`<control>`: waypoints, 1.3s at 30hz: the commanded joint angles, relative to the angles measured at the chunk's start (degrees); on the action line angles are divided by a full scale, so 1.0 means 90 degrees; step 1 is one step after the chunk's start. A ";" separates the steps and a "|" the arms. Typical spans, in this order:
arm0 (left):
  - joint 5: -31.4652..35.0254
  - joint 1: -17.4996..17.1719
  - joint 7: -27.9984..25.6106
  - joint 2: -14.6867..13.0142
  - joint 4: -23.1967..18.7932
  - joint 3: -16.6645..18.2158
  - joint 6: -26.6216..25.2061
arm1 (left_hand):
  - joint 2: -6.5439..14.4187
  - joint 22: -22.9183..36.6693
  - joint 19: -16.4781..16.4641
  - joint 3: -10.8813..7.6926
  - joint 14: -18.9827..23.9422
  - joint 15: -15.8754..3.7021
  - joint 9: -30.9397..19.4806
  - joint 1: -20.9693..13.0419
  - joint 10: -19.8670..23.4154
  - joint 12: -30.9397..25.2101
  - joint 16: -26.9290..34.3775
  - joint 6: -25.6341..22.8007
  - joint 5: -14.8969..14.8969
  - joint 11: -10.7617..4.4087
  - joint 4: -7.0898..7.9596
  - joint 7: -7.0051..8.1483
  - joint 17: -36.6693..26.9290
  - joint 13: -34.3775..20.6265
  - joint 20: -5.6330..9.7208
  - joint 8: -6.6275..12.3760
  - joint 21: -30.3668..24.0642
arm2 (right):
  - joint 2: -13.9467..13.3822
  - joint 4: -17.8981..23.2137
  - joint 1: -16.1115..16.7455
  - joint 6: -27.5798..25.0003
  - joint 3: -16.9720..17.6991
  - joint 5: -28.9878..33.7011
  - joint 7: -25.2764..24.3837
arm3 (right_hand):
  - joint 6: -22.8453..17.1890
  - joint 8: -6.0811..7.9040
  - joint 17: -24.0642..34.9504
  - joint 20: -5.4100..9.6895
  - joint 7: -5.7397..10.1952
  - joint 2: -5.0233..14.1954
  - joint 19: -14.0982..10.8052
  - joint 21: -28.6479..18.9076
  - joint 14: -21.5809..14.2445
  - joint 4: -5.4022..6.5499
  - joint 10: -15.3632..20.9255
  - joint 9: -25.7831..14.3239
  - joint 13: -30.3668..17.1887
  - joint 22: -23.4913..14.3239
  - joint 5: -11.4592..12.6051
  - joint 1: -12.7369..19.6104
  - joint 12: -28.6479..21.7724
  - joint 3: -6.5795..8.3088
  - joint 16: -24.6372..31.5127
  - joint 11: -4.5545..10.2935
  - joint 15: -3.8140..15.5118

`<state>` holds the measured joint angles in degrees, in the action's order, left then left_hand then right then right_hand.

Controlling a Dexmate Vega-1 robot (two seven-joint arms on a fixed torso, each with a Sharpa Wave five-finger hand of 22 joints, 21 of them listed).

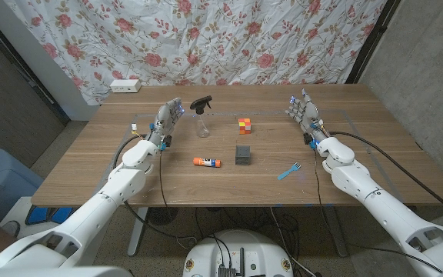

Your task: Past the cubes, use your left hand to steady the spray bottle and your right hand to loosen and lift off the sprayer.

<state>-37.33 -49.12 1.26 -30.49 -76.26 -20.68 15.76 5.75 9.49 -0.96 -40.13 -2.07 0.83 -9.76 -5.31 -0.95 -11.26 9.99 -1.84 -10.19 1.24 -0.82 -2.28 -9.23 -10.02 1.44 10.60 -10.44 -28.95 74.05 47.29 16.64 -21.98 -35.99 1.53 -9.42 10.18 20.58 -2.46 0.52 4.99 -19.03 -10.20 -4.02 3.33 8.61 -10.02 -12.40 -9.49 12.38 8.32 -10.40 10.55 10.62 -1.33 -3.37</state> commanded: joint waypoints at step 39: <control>0.0273 -0.0605 0.0673 -0.1160 -0.0823 0.0169 0.0141 | -0.0239 0.0002 -0.0159 -0.0048 0.0123 -0.0288 -0.0031 -0.0557 0.0281 -0.0079 0.0055 -0.0336 -0.0017 -0.0349 -0.1085 0.0302 -0.0043 -0.0036 0.0060 0.0138 -0.0034 | -0.0137 0.0847 0.0569 0.0209 -0.0031 0.0743 -0.0950 | -0.0046 0.0060 -0.0209 0.0037 0.0034 0.0038 0.0225 -0.0010 0.0171 -0.0168 -0.0053 -0.0026 0.0103 -0.0009 0.0074 0.0150 -0.0043 0.0158 0.0014 0.0039 0.0025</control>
<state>-34.47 -54.76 3.97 -39.99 -86.01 -19.65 14.33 3.75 9.32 -1.57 -40.49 -1.49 -1.40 -9.74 -9.42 1.12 -11.60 10.20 -4.09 -10.19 -1.45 -9.93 0.36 -9.48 -10.00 2.06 11.48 -10.43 -30.02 80.17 51.31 18.13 -22.43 -30.28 -5.58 -9.61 10.41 18.61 -2.36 0.72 5.30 -17.26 -10.20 -2.75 1.98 8.28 -10.00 -11.44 -9.47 12.70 8.64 -10.60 11.89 10.62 -1.01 -2.97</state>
